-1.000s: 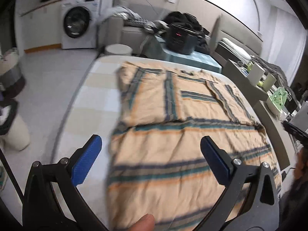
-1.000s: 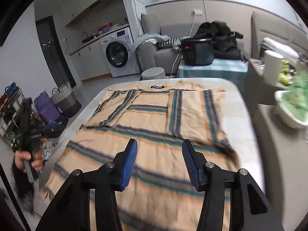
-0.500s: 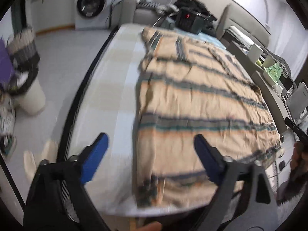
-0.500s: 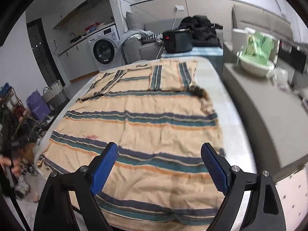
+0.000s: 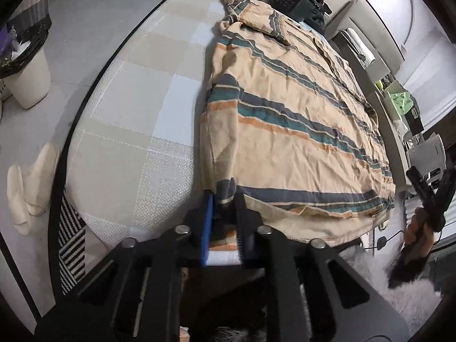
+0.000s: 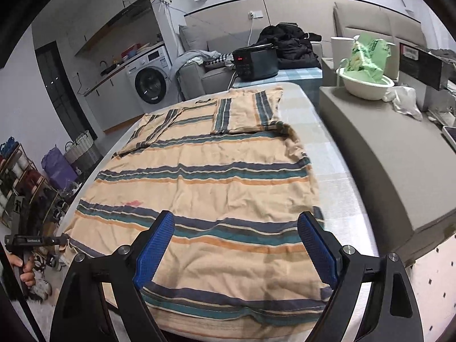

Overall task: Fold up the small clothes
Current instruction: 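Grasp the striped shirt hem with the left tool while the right tool grasps the hem beside it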

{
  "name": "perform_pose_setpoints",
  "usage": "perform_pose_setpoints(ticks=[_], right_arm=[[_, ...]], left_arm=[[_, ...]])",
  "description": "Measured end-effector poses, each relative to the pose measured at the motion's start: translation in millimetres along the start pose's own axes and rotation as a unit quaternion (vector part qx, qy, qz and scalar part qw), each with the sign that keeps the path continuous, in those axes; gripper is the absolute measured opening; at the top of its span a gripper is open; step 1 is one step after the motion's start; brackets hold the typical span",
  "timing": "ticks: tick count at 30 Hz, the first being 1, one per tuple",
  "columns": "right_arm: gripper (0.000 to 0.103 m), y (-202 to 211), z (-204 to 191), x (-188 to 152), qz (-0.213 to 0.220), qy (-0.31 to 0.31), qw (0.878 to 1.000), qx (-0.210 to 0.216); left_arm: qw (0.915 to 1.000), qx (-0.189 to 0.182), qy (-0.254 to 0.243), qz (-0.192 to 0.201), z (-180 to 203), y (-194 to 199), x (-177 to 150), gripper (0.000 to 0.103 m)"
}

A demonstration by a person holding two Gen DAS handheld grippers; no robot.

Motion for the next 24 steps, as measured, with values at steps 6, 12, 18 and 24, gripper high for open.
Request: perform_pose_setpoints(ticks=[6,12,18,24], right_arm=[[0.090,24.3,26.6,-0.7,-0.004,-0.020,1.000,-0.008],[0.083,36.8,63.5,-33.6,-0.060,-0.040,0.997,-0.041],[0.071,15.1,6.5,-53.1,-0.095,0.022,0.995,0.026],[0.071,-3.3,-75.2,-72.3,-0.106,0.106,0.985,0.085]], left_arm=[[0.9993,0.001,-0.002,0.038,-5.1,22.7,15.0,0.005],[0.9991,0.026,-0.002,0.034,-24.0,30.2,17.2,0.005],[0.9984,0.039,-0.015,0.038,-20.6,33.7,16.8,0.005],[0.9937,0.038,-0.089,0.057,26.9,37.4,13.0,0.039]])
Point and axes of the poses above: each gripper's, at about its wrist camera, not at the fingertips, and y roughly against the way its jaws point, z to its right, x to its top, the point moved 6 cm from there along -y, roughly the way its jaws point, and after that the axes turned 3 degrees about -y, right-handed, at the moved point
